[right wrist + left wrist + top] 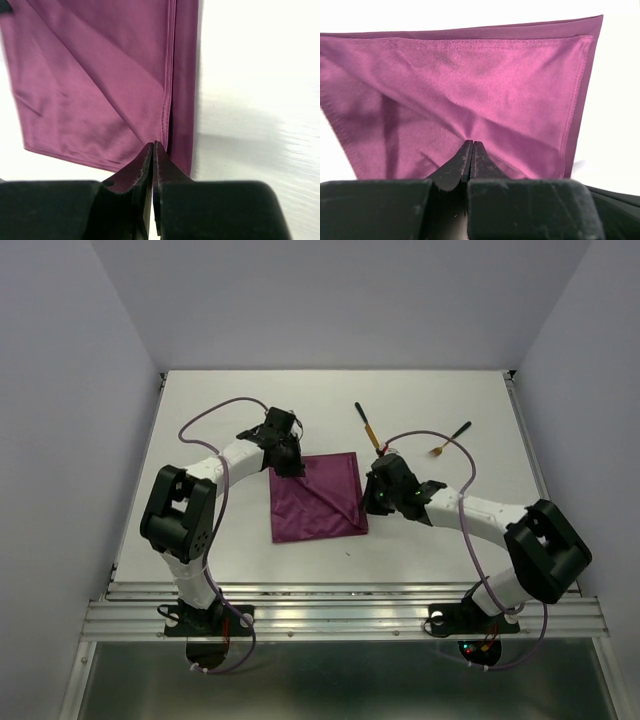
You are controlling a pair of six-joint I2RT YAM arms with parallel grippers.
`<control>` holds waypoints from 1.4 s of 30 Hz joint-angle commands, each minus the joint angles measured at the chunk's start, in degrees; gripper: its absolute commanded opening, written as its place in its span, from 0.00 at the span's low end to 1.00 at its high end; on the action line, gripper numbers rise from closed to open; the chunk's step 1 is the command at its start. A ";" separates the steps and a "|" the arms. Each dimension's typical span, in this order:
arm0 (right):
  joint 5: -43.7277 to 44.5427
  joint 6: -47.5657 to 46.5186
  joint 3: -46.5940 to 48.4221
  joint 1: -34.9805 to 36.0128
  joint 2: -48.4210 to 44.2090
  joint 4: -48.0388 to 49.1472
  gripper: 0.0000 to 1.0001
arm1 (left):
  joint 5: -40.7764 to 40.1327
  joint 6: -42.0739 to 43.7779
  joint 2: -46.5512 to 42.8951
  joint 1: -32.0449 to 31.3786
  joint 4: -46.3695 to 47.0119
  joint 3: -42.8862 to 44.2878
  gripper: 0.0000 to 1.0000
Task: Fold the napkin into a case and place the utensils inside
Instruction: Smooth out the upper triangle-folded napkin at the center of the board, then move the upper triangle-folded napkin to the center of the board, then pick up the upper triangle-folded napkin from the center of the board.
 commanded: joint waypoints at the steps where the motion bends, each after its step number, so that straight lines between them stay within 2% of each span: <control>1: 10.25 -1.40 0.23 0.57 -7.27 -0.53 0.07 | -3.45 1.17 -5.40 -0.19 -2.53 1.74 0.00; 9: 13.33 -2.73 -0.56 -1.27 -3.59 -1.59 0.08 | -10.21 0.03 -8.39 -0.02 -5.08 -4.67 0.00; 11: 13.42 -3.07 -0.73 -1.80 -2.10 -1.59 0.08 | -12.68 -0.68 -9.09 1.03 -5.17 -6.25 0.00; 17: 11.23 -4.04 -0.56 -1.80 1.68 -1.42 0.07 | -12.77 -1.03 -10.06 5.96 -3.85 -10.83 0.00; 22: 5.52 -4.66 -1.79 -1.80 3.53 1.13 0.06 | -12.77 -0.77 -8.83 6.75 -3.68 -10.04 0.00; 31: 1.56 -2.02 -1.88 6.72 5.02 5.96 0.07 | -14.18 0.64 -11.20 5.08 -5.17 -3.89 0.00; 33: 0.85 -0.89 -2.58 7.34 3.80 7.11 0.08 | -14.18 1.17 -11.29 4.21 -5.26 -2.67 0.04; 37: 6.46 -0.70 -3.98 6.20 0.02 7.02 0.11 | -14.97 1.17 -11.73 1.05 -5.52 -1.96 0.15; 42: 5.52 -2.20 -5.57 -1.44 -3.23 4.83 0.13 | -16.37 1.17 -12.08 -4.49 -6.05 -1.87 0.31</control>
